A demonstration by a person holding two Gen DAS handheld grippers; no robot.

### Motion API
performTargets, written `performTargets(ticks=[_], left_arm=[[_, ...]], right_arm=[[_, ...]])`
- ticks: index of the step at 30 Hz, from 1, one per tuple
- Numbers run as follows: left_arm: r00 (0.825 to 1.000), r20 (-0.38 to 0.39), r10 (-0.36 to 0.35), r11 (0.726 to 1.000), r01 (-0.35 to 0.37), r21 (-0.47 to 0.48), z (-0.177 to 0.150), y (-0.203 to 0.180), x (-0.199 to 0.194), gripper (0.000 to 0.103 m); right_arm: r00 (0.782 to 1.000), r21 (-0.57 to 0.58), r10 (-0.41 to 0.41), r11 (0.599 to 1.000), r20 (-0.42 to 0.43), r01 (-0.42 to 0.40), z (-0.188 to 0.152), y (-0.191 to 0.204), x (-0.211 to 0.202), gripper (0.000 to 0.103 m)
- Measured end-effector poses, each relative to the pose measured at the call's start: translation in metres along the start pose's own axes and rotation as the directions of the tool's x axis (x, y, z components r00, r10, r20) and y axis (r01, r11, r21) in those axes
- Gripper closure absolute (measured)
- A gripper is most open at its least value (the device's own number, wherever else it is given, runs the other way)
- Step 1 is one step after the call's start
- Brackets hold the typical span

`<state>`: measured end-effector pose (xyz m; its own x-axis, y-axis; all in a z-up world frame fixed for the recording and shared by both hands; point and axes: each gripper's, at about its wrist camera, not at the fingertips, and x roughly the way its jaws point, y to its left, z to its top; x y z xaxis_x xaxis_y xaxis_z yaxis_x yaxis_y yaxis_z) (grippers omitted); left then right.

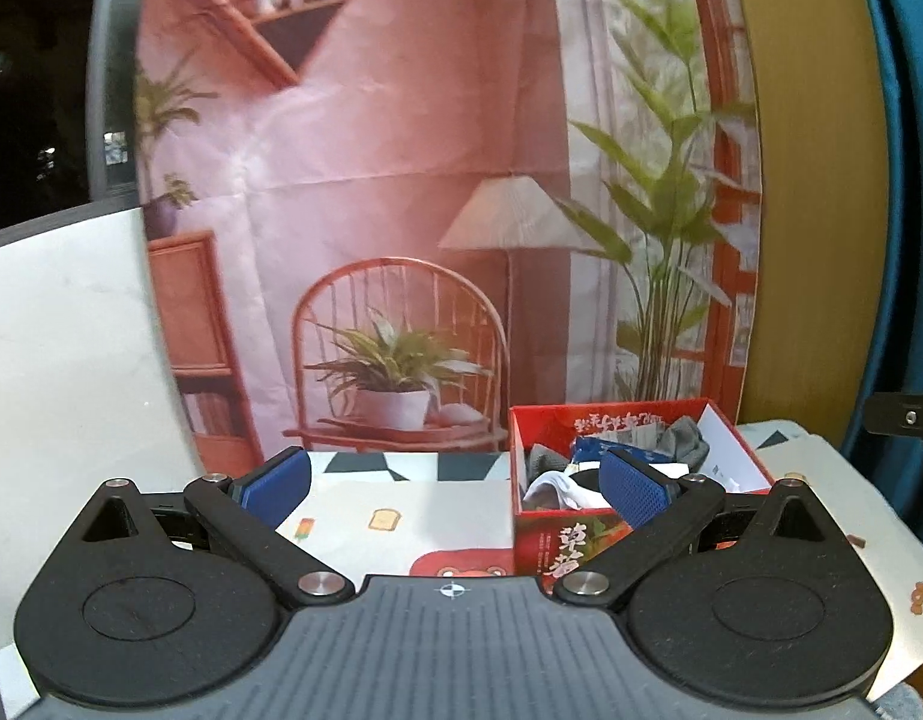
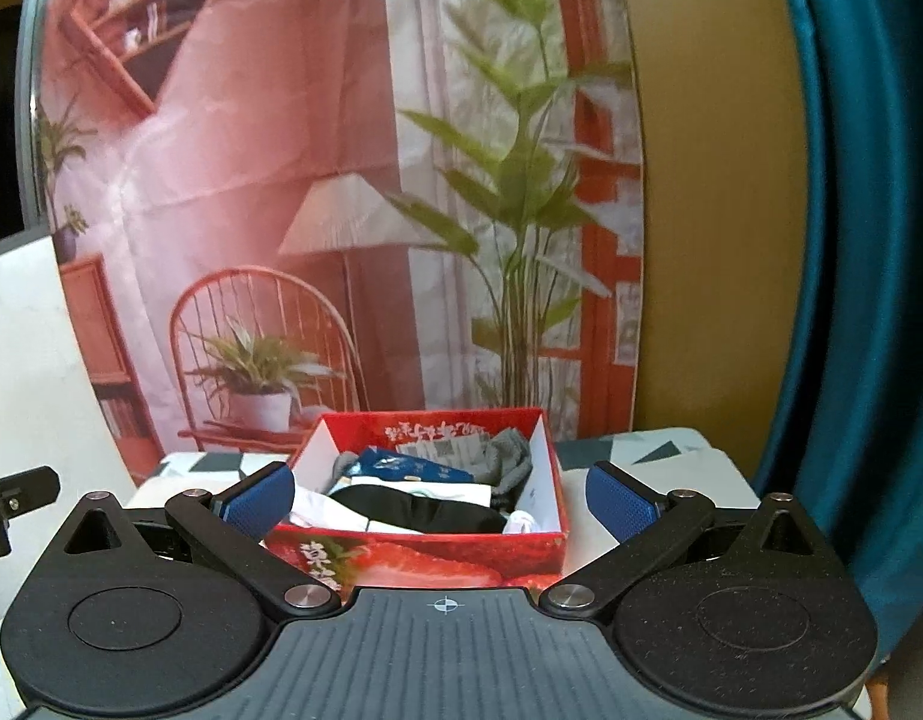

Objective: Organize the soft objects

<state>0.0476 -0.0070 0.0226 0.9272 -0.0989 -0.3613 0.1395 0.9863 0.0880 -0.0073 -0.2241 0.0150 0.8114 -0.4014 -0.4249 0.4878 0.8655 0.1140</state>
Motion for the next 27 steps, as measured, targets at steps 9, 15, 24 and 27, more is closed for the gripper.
performTargets(ticks=[9, 15, 24, 27], left_arm=[[0.996, 0.080, 0.027, 1.000, -0.027, 0.007, -0.005, -0.008, -0.047, 0.000], [0.996, 0.082, 0.025, 1.000, -0.026, 0.011, -0.008, -0.014, -0.053, 0.000], [0.998, 0.063, 0.013, 1.000, -0.013, -0.003, -0.014, -0.009, -0.049, 0.000], [0.999, 0.052, 0.011, 1.000, -0.011, -0.008, -0.016, -0.007, -0.047, 0.000]], right_arm=[[0.998, -0.033, 0.005, 0.999, 0.060, -0.003, -0.017, 0.007, -0.067, 0.000], [0.999, -0.027, 0.000, 1.000, 0.043, 0.001, -0.022, 0.000, -0.072, 0.000], [0.999, -0.026, -0.021, 0.999, 0.027, 0.022, -0.025, -0.003, -0.063, 0.000], [1.000, -0.035, -0.023, 0.999, 0.021, 0.024, -0.026, 0.001, -0.061, 0.000]])
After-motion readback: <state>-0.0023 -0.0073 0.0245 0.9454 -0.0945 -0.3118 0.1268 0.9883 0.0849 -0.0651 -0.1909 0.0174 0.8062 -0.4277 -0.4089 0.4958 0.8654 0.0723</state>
